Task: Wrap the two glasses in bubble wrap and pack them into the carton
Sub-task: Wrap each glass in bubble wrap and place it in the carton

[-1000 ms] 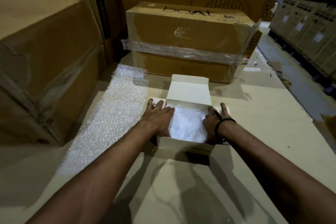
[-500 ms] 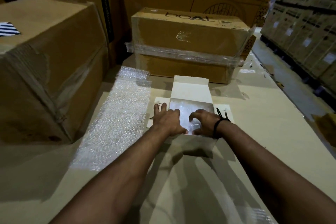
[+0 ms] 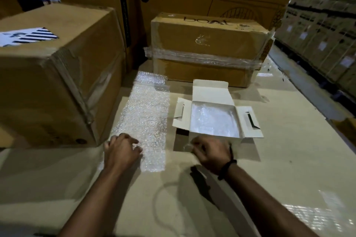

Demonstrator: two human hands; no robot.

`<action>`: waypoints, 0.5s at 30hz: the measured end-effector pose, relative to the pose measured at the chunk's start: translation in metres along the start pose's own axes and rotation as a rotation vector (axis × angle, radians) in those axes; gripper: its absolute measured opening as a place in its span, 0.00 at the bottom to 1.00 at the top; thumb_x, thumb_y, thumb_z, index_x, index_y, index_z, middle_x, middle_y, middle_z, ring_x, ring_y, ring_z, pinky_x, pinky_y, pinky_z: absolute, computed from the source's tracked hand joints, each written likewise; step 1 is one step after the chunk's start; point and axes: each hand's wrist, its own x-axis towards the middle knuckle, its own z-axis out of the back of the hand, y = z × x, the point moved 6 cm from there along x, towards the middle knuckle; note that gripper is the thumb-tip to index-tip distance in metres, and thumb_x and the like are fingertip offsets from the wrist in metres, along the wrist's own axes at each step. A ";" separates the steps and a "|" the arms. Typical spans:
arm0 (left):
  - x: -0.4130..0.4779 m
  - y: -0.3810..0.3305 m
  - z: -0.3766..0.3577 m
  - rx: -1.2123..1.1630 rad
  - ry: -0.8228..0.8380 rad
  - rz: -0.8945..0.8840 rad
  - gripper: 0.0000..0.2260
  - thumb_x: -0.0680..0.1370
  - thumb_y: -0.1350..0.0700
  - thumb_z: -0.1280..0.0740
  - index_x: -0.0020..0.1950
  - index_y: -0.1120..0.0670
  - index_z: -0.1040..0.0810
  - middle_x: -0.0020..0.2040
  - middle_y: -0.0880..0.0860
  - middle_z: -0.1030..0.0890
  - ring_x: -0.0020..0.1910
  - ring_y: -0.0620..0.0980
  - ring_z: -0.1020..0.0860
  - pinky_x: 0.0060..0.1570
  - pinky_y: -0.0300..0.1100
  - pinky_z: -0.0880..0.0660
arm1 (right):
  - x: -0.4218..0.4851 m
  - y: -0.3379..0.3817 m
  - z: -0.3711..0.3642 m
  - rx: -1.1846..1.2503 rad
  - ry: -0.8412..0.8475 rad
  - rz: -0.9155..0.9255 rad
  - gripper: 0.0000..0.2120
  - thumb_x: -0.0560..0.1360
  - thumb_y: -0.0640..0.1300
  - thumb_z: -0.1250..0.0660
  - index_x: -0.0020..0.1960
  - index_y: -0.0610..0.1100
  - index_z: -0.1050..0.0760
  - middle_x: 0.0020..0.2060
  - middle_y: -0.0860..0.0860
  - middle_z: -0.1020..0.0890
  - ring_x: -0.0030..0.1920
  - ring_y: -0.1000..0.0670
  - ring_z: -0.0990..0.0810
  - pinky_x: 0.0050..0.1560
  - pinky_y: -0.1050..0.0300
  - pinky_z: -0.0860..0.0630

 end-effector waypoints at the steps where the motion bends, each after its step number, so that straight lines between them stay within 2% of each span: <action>1: -0.002 0.007 -0.004 0.068 0.035 0.019 0.08 0.73 0.43 0.31 0.49 0.43 0.16 0.57 0.46 0.21 0.60 0.53 0.27 0.57 0.48 0.38 | -0.001 0.006 -0.017 -0.003 0.069 -0.059 0.12 0.76 0.53 0.36 0.54 0.49 0.22 0.50 0.52 0.18 0.52 0.49 0.21 0.45 0.60 0.33; 4: -0.001 0.009 -0.005 0.100 0.045 0.001 0.07 0.74 0.45 0.32 0.46 0.45 0.17 0.50 0.48 0.18 0.55 0.53 0.23 0.53 0.46 0.33 | 0.005 0.019 -0.062 0.040 0.218 -0.233 0.17 0.75 0.57 0.35 0.58 0.48 0.24 0.52 0.51 0.19 0.56 0.48 0.22 0.51 0.59 0.30; 7: 0.001 0.001 -0.002 -0.072 0.055 -0.041 0.05 0.74 0.49 0.31 0.44 0.48 0.17 0.45 0.49 0.16 0.49 0.52 0.19 0.46 0.43 0.28 | 0.015 0.031 -0.090 -0.031 0.226 -0.323 0.27 0.69 0.67 0.35 0.56 0.47 0.24 0.53 0.48 0.19 0.56 0.46 0.22 0.52 0.55 0.26; 9: -0.001 -0.001 0.001 -0.202 0.071 -0.033 0.06 0.75 0.48 0.31 0.43 0.48 0.17 0.43 0.47 0.15 0.46 0.50 0.18 0.43 0.42 0.25 | 0.020 0.039 -0.102 -0.087 0.215 -0.344 0.29 0.67 0.68 0.34 0.57 0.47 0.25 0.55 0.46 0.21 0.58 0.44 0.23 0.54 0.54 0.28; 10: -0.002 0.000 0.002 -0.241 0.071 -0.030 0.06 0.74 0.47 0.30 0.42 0.47 0.17 0.42 0.46 0.16 0.45 0.50 0.19 0.42 0.42 0.24 | 0.022 0.042 -0.105 -0.069 0.199 -0.357 0.27 0.66 0.65 0.32 0.57 0.48 0.25 0.55 0.46 0.21 0.58 0.44 0.24 0.55 0.55 0.28; 12: -0.003 0.006 -0.001 -0.314 0.107 -0.019 0.08 0.72 0.45 0.28 0.36 0.46 0.19 0.39 0.46 0.17 0.42 0.49 0.19 0.40 0.42 0.25 | 0.026 0.044 -0.105 0.016 0.147 -0.371 0.18 0.66 0.59 0.31 0.50 0.49 0.23 0.52 0.46 0.20 0.55 0.44 0.23 0.52 0.57 0.28; 14: -0.003 0.017 -0.005 -0.441 0.147 -0.010 0.12 0.70 0.41 0.28 0.32 0.47 0.20 0.34 0.45 0.18 0.38 0.48 0.19 0.39 0.43 0.25 | 0.028 0.043 -0.103 0.128 0.124 -0.366 0.09 0.67 0.52 0.30 0.40 0.48 0.25 0.43 0.46 0.19 0.46 0.46 0.21 0.43 0.58 0.30; 15: -0.001 0.024 -0.006 -0.500 0.138 -0.011 0.14 0.69 0.38 0.29 0.32 0.47 0.20 0.33 0.45 0.18 0.37 0.47 0.19 0.39 0.44 0.24 | 0.028 0.041 -0.102 0.233 0.125 -0.363 0.08 0.68 0.48 0.29 0.37 0.47 0.27 0.37 0.47 0.20 0.40 0.47 0.23 0.39 0.59 0.32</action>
